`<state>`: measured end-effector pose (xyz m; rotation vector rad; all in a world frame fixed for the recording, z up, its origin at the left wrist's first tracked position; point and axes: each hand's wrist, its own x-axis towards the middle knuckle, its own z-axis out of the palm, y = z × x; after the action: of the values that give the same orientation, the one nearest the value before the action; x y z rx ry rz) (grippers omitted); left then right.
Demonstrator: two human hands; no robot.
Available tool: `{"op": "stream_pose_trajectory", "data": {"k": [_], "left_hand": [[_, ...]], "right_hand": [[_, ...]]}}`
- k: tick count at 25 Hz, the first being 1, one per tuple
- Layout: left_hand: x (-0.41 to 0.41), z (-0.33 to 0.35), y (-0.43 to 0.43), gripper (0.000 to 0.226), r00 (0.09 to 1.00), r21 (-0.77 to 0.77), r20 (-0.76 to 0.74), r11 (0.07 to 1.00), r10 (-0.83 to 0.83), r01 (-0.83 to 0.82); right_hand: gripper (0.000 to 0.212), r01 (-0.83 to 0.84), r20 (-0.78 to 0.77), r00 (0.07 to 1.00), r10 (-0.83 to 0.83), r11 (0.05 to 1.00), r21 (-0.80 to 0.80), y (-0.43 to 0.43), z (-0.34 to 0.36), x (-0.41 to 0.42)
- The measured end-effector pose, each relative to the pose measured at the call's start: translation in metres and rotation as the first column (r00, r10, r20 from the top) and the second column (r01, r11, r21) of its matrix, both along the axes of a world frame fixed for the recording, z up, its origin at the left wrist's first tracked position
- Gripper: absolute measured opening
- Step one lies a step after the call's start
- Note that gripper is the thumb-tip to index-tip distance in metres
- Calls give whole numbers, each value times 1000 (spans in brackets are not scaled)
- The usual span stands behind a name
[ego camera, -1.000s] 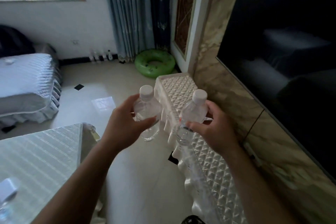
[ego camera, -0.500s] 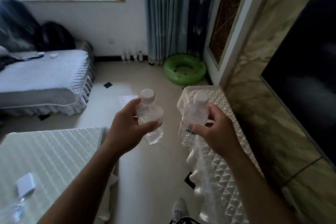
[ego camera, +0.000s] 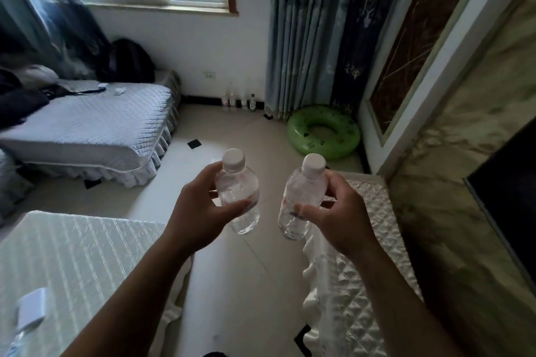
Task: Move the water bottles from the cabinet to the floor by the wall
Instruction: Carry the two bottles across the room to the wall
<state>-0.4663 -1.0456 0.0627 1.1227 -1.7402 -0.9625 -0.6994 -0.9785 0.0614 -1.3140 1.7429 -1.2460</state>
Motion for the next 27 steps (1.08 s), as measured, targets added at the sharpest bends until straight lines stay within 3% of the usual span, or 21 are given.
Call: {"op": "stream_pose_trajectory", "data": {"k": [12,21,27], "left_hand": [[36,-19,-191,67,998,26,-44,999,37,-36],[83,-11,-356,78,999,-1,20,1000,27,-27],[82,-11,-444,75,998,36,-35,998,43,-42]], "right_hand": [[66,-47,-54,997,49,999,26,-194,-2,23],[62,-33,1,999,33,999,28,-350,-2,65],[63,-69,-9,998,69,997,36,-448,-6,63]]}}
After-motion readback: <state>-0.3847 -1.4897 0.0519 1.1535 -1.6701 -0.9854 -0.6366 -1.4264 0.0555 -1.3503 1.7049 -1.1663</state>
